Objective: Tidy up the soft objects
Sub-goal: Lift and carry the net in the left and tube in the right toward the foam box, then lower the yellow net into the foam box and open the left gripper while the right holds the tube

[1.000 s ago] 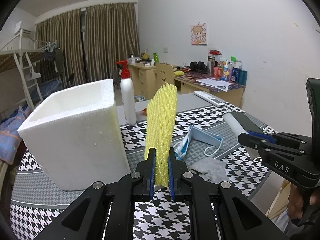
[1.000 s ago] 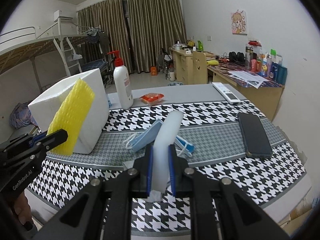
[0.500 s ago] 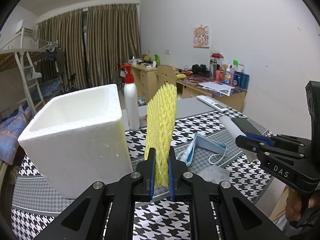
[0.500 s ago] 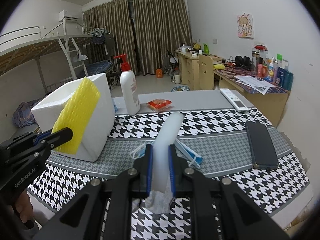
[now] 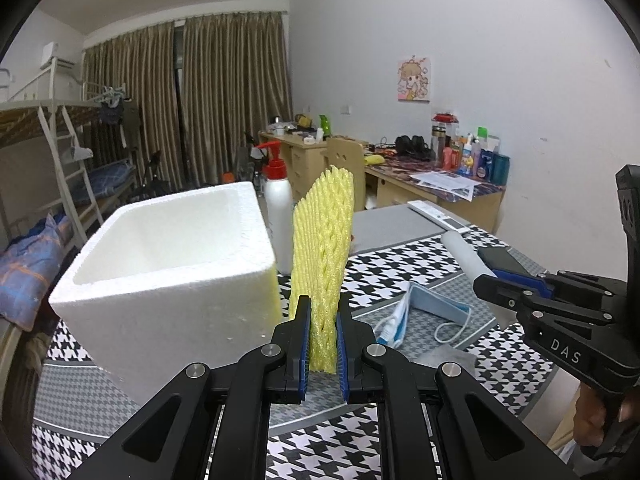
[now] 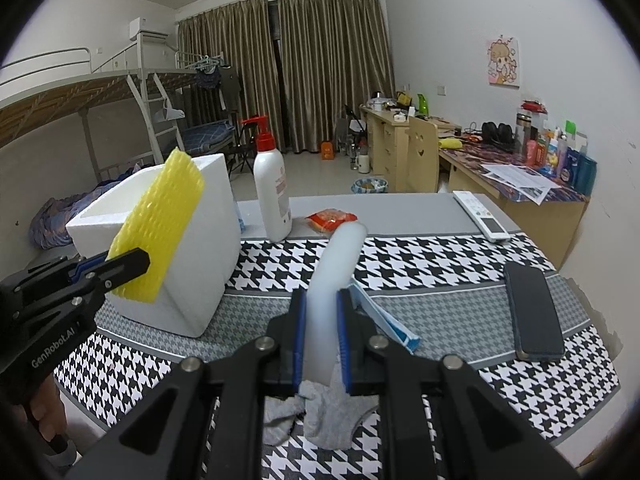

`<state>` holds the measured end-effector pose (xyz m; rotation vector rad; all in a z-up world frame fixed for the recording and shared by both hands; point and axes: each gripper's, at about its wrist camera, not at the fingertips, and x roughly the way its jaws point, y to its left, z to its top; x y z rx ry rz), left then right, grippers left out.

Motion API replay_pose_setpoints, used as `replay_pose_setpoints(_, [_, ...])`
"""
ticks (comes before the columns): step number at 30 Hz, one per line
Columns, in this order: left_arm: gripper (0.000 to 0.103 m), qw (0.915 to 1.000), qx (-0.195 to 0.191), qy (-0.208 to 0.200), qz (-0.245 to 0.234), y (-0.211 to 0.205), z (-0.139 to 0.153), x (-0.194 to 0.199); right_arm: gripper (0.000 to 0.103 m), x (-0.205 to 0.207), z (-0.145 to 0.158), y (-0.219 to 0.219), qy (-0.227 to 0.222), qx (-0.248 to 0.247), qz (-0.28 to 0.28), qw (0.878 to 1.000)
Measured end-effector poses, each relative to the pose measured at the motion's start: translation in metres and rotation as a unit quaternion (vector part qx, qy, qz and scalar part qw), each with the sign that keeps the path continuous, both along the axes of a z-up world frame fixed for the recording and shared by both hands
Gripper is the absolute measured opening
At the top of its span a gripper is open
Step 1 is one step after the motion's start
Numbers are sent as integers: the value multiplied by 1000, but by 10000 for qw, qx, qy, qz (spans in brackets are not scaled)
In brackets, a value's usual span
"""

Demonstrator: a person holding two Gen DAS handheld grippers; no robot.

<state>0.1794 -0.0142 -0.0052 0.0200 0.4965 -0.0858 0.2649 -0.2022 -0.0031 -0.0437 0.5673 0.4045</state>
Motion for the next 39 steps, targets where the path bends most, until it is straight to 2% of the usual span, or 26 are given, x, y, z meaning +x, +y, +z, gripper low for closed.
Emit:
replay_pose_setpoints(8, [12,10000,45,-41,12,2,5,3,18,4,8,6,-90,26,121,9999])
replay_pose_setpoints(28, [12,9997,-186,-110,-91,14,24,12,18,11,28,22,-306,47,329,9990])
replay_pose_setpoints(39, [12,9997,-108,-237,-19,20,35,11,18,12,42,31,-463,83,450,9979])
